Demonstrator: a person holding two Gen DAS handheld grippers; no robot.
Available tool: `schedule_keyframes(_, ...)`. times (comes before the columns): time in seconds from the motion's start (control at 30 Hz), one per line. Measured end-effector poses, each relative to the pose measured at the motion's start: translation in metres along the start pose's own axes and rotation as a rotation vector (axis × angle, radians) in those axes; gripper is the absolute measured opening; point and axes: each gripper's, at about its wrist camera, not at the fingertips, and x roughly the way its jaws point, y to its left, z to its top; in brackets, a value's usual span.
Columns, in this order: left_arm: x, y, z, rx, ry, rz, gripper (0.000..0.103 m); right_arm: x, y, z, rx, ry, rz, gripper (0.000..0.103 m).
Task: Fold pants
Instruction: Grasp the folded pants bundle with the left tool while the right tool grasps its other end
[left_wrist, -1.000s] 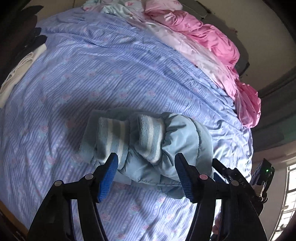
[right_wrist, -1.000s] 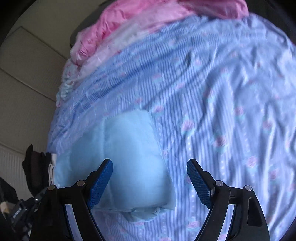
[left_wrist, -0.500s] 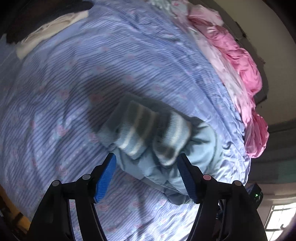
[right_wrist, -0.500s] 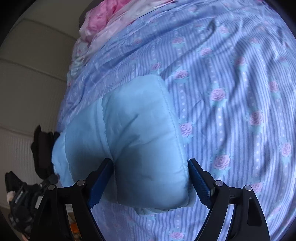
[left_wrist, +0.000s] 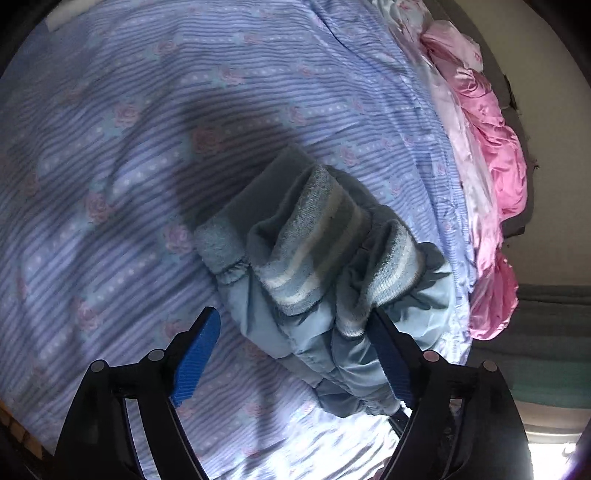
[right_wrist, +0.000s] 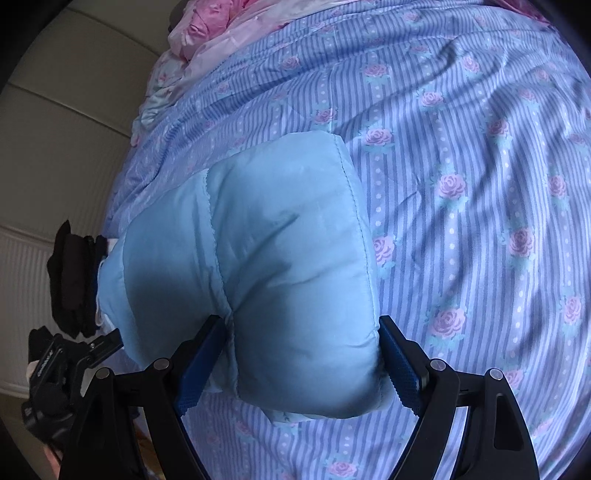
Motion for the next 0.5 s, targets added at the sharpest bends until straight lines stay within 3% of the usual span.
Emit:
schedule_keyframes(0.17,-0.003,-0.009,-0.002,0.023,0.030,-0.070,0.081,0.002,0.000,0.001,0.006,-0.001,-0.008,0.083)
schedule_keyframes(0.27,0.008,-0.004,-0.001,-0.047,0.065,-0.107,0.088,0.001,-0.001,0.001,0.002,0.002,-0.009,0.083)
schedule_keyframes(0.37,0.018,0.001,0.001,-0.073,0.069,-0.085,0.093,0.002,-0.001,0.003,-0.003,0.006,-0.011,0.083)
schedule_keyframes(0.5,0.016,-0.002,0.006,0.006,0.016,-0.020,0.095,0.002,0.001,0.002,-0.012,0.008,-0.016,0.083)
